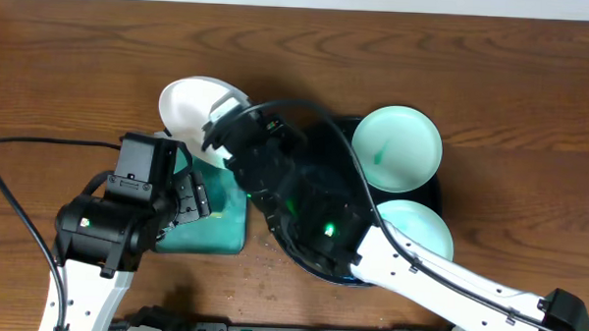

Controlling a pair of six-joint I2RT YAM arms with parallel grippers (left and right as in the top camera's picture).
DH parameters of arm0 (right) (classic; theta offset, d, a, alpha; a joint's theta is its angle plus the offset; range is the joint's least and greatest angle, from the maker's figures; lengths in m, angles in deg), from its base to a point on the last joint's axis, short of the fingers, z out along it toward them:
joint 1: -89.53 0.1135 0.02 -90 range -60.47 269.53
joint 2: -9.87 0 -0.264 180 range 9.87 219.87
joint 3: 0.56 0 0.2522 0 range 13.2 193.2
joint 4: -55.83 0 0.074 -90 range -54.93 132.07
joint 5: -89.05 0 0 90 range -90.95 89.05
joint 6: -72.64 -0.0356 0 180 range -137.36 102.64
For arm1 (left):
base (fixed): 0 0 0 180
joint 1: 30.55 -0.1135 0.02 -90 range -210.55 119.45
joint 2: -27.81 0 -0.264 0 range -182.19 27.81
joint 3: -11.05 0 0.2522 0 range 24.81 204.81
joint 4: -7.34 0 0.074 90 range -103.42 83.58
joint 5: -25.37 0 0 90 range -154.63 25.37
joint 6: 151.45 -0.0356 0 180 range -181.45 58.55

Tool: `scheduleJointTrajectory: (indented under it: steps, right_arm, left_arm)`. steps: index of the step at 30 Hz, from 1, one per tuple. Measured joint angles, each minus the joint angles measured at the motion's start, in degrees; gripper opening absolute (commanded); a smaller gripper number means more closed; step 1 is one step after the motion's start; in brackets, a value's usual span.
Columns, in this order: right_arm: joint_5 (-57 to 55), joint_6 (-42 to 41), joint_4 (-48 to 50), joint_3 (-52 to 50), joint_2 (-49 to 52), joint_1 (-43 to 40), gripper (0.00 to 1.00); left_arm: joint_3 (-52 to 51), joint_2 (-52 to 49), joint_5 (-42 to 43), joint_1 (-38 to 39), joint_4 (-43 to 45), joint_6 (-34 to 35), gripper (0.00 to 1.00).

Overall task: Clean dirty plates on tray and stack at the side
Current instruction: 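Lift the cleaned white plate off the black tray with the right gripper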

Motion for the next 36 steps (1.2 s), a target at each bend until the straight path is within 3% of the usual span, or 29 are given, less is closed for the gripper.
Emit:
scheduleJointTrajectory:
  steps: [11, 36]
  right_arm:
    - [-1.9, 10.8, 6.2, 0.0, 0.0, 1.0, 0.01]
    - [-2.5, 19.0, 11.7, 0.0, 0.0, 1.0, 0.01]
  left_arm:
    - [0.0, 0.0, 0.0, 0.0, 0.0, 0.0, 0.82]
    - [0.0, 0.0, 0.0, 0.0, 0.0, 0.0, 0.82]
